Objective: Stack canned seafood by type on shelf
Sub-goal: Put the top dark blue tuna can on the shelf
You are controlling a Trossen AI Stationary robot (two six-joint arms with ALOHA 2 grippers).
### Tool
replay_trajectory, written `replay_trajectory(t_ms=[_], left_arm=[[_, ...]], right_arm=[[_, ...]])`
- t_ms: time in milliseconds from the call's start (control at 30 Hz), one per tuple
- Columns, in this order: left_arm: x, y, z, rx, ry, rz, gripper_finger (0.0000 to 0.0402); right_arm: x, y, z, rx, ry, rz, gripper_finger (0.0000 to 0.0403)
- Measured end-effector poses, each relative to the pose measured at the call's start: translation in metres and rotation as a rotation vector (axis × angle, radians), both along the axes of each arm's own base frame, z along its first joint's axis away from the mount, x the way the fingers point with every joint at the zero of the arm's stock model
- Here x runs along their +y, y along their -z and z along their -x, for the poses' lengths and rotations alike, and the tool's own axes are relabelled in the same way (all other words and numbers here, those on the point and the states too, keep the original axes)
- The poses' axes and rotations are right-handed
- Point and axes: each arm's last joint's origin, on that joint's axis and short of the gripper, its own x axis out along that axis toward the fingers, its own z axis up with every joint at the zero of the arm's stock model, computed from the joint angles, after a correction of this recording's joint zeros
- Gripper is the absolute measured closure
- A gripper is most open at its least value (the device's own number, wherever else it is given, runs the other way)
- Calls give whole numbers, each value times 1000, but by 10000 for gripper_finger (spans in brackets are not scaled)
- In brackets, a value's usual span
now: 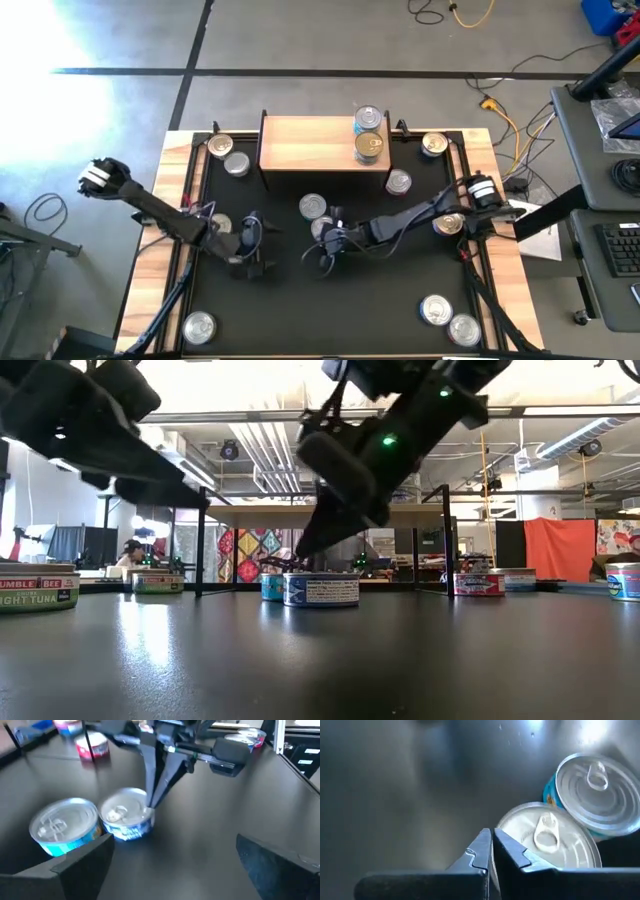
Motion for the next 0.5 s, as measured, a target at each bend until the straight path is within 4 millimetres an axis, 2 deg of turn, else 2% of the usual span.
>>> replay_trajectory(t_ms=[167, 500], left_arm=[[-12, 12, 1, 40, -12, 39, 2], [-32, 29, -11, 120, 10, 13, 2]], right_arm=[[-5, 12, -10, 24, 52, 9, 390], [-8, 14, -12, 25, 102, -25, 390]])
